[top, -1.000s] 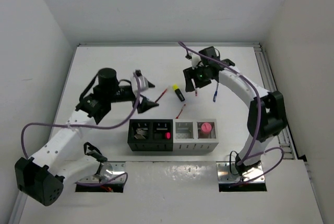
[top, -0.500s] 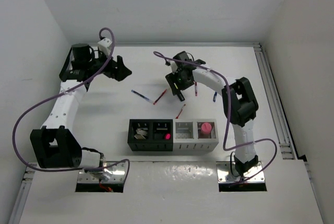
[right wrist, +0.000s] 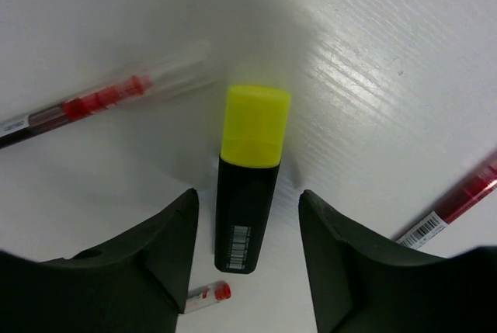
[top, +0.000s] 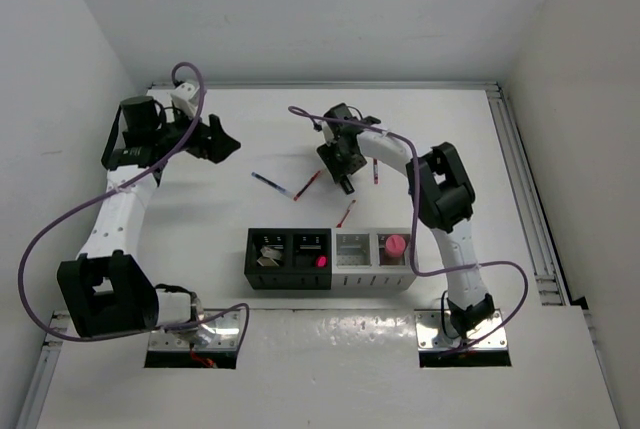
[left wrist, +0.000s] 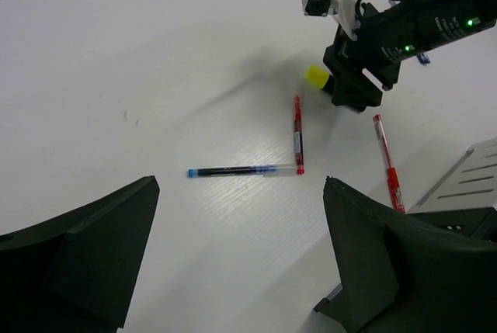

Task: Sort the stationery into containers
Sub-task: Pick up the pen from the center of the board, then place the pen in the storage box.

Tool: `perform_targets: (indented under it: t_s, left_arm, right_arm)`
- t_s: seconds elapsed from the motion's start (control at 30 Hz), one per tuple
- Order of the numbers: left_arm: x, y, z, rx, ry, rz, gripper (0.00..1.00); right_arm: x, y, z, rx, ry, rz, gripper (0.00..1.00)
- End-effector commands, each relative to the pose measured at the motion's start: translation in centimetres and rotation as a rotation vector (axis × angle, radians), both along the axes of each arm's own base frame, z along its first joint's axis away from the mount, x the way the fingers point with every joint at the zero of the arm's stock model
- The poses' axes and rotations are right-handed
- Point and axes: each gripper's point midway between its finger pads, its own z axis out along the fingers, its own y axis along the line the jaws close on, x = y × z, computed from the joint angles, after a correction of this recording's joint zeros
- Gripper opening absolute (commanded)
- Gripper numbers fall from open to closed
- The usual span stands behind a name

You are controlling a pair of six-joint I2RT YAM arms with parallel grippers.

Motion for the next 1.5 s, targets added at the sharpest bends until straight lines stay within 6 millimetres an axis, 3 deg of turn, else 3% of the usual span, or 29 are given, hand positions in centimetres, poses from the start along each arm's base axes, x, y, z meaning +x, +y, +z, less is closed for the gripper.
perform_targets:
  t_s: [0.0, 0.1, 0.3, 0.37, 0.47, 0.5, 0.53, 0.6, 0.63, 0.7, 0.8, 0.87, 0.9, 0.93, 1.0, 1.03, 1.07, 1.1, 1.13, 1.2, 1.23, 1.27, 1.33, 1.37, 1.4, 1.43, 1.47]
  left_arm:
    - [0.3, 0.6, 0.9, -0.001, -0.057, -0.016, 0.94]
    - [0.2, 1.1, 0.7, -0.012, -0.055, -0.018, 0.94]
    - [0.2, 1.9, -0.4, -0.032, -0.025, -0.011, 0.94]
    - [0.2, 2.0, -0.5, -0.040, -0.021, -0.012, 0.94]
    - [0.1, 2.2, -0.6, -0.051, -0.033, -0.019, 0.93]
    - [0.0, 2.4, -0.6, -0.063, -0.032, -0.012, 0.93]
    - [-0.1, 2.2, -0.5, -0.074, -0.042, -0.023, 0.93]
    - [-0.1, 2.2, -0.4, -0.088, -0.067, -0.025, 0.94]
    - [-0.1, 2.1, -0.3, -0.092, -0.075, -0.031, 0.94]
    - [0.2, 2.0, 0.0, -0.103, -0.097, -0.036, 0.94]
    - [0.8, 2.1, 0.4, -0.098, -0.119, -0.039, 0.94]
    - [1.1, 2.4, 0.9, -0.090, -0.136, -0.035, 0.94]
    - [1.2, 2.5, 1.1, -0.088, -0.144, -0.036, 0.94]
    - [1.3, 2.6, 1.7, -0.082, -0.161, -0.039, 0.94]
    - [1.3, 2.9, 2.0, -0.071, -0.176, -0.046, 0.95]
    - [1.3, 3.0, 2.3, -0.065, -0.186, -0.050, 0.96]
    - [1.3, 3.2, 2.4, -0.060, -0.192, -0.048, 0.96]
    - [1.3, 3.3, 2.5, -0.055, -0.194, -0.047, 0.97]
    - [1.3, 3.4, 2.4, -0.051, -0.187, -0.046, 0.97]
    - [1.4, 3.4, 2.4, -0.040, -0.187, -0.047, 0.97]
    - [1.4, 3.5, 2.5, -0.039, -0.177, -0.042, 0.97]
    - [1.5, 3.5, 2.4, -0.034, -0.173, -0.037, 0.97]
    - [1.5, 3.5, 2.3, -0.031, -0.155, -0.034, 0.97]
    - [1.6, 3.4, 2.3, -0.019, -0.155, -0.039, 0.97]
    - [1.6, 3.5, 2.3, -0.011, -0.154, -0.036, 0.97]
    - [1.5, 3.5, 2.3, -0.006, -0.146, -0.037, 0.97]
    - [1.5, 3.6, 2.1, 0.009, -0.147, -0.036, 0.97]
  right_arm:
    - [1.7, 0.3, 0.6, -0.010, -0.051, -0.004, 0.52]
    - [1.5, 0.5, 0.1, -0.008, -0.039, 0.009, 0.43]
    - [0.6, 0.6, -0.6, 0.000, -0.003, 0.040, 0.35]
    - [0.4, 0.6, -0.6, -0.002, -0.001, 0.058, 0.25]
    - [0.7, 0.5, 1.5, 0.014, -0.045, 0.071, 0.07]
    - [0.9, 0.3, 2.3, 0.026, -0.059, 0.066, 0.03]
    - [1.3, 0.4, 4.7, 0.056, -0.105, 0.060, 0.00]
    - [1.3, 0.1, 6.5, 0.096, -0.128, 0.058, 0.00]
    - [1.5, 0.3, 9.0, 0.131, -0.177, 0.057, 0.00]
    - [1.8, -0.1, 11.0, 0.182, -0.213, 0.036, 0.00]
    - [2.3, -0.3, 16.3, 0.309, -0.321, 0.006, 0.00]
    - [1.3, -0.7, 19.5, 0.418, -0.369, -0.031, 0.00]
    - [2.0, -0.4, 21.8, 0.476, -0.453, -0.038, 0.00]
    - [0.5, -0.7, 22.7, 0.509, -0.477, -0.043, 0.00]
    - [-0.4, 0.3, 25.0, 0.586, -0.561, -0.011, 0.00]
    - [-1.8, 0.4, 23.3, 0.589, -0.541, -0.001, 0.00]
    - [-3.2, 0.9, 25.2, 0.630, -0.592, 0.027, 0.00]
    - [-3.5, 1.6, 27.0, 0.688, -0.680, 0.050, 0.00]
    - [-5.5, 2.3, 24.5, 0.696, -0.649, 0.073, 0.00]
    - [-7.5, 3.1, 27.6, 0.772, -0.779, 0.129, 0.00]
    - [-8.7, 3.2, 25.4, 0.753, -0.768, 0.154, 0.00]
    - [-10.5, 4.2, 26.2, 0.780, -0.794, 0.202, 0.00]
    - [-12.7, 5.1, 25.0, 0.791, -0.820, 0.281, 0.00]
    - [-13.5, 5.3, 24.5, 0.794, -0.826, 0.307, 0.00]
    - [-14.3, 5.5, 25.7, 0.826, -0.877, 0.334, 0.00]
    - [-15.5, 5.8, 24.4, 0.821, -0.868, 0.369, 0.00]
    - [-16.1, 6.1, 25.0, 0.846, -0.893, 0.388, 0.00]
